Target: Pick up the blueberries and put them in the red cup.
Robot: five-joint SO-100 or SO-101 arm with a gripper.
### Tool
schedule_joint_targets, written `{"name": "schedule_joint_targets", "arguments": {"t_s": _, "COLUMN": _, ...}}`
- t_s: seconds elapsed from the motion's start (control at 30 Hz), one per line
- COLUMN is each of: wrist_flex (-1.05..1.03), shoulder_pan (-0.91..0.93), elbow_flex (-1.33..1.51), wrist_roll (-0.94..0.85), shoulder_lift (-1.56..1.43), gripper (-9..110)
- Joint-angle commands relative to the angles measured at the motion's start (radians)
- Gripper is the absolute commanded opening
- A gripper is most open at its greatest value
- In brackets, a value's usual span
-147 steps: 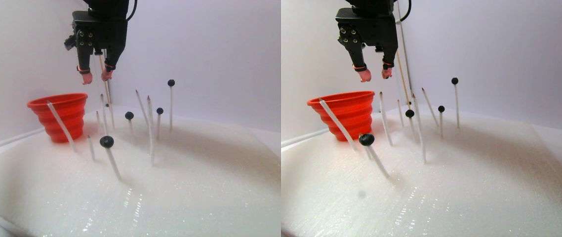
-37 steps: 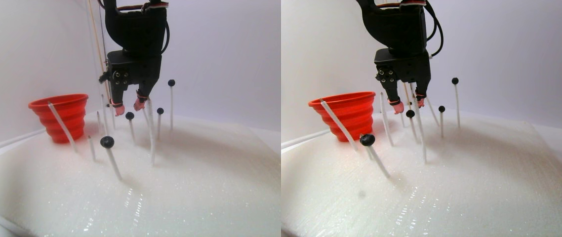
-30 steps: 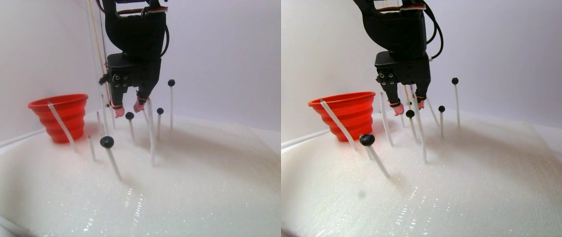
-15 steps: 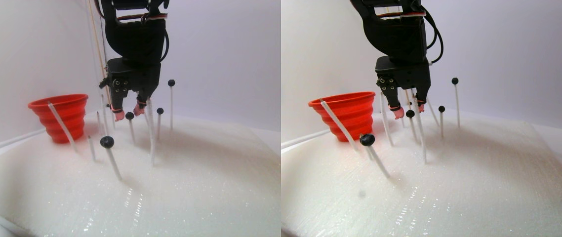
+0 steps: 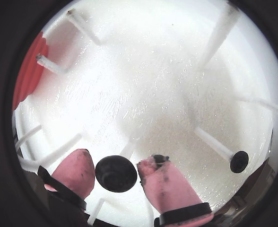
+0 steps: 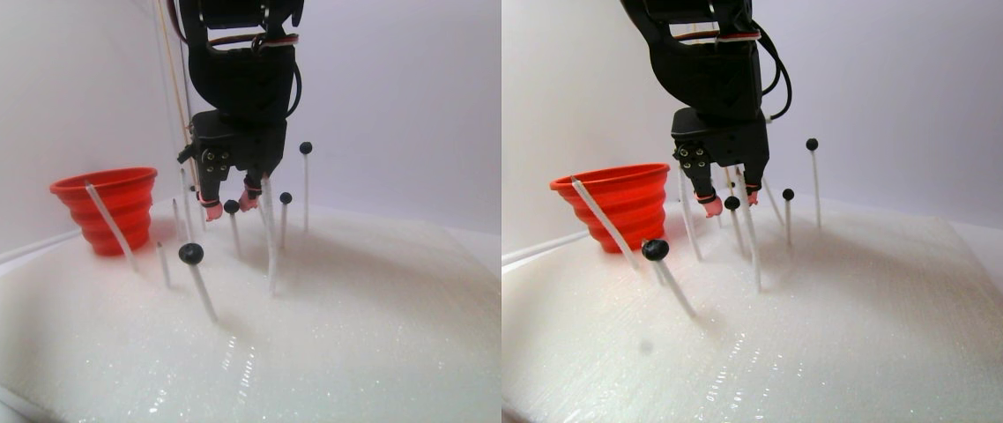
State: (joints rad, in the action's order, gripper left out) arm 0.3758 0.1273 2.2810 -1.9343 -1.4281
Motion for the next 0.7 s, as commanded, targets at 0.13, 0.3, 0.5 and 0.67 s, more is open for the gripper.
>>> {"name": "schedule_joint_targets", "arguments": {"t_s": 0.13, "wrist_flex": 0.038, "shoulder_pan": -0.015, "elbow_flex": -0.048, "wrist_roll": 0.006, "shoulder_lift": -0.012, "gripper": 17}}
{"name": "schedule_joint_targets", "arguments": {"t_s": 0.3, "wrist_flex": 0.04, "shoulder_pan": -0.015, "elbow_flex": -0.051, "wrist_roll": 0.009, "shoulder_lift": -0.011, "gripper": 14}}
{"name": "schedule_joint_targets", "arguments": {"t_s": 0.5, "wrist_flex": 0.04, "shoulder_pan": -0.015, "elbow_flex": -0.049, "wrist_roll": 0.009, "shoulder_lift": -0.012, "gripper": 13}}
{"name": "schedule_joint_targets", "arguments": {"t_s": 0.67, "wrist_flex": 0.04, "shoulder_pan": -0.018, "elbow_flex": -0.046, "wrist_roll": 0.008, "shoulder_lift": -0.035, "gripper": 12}}
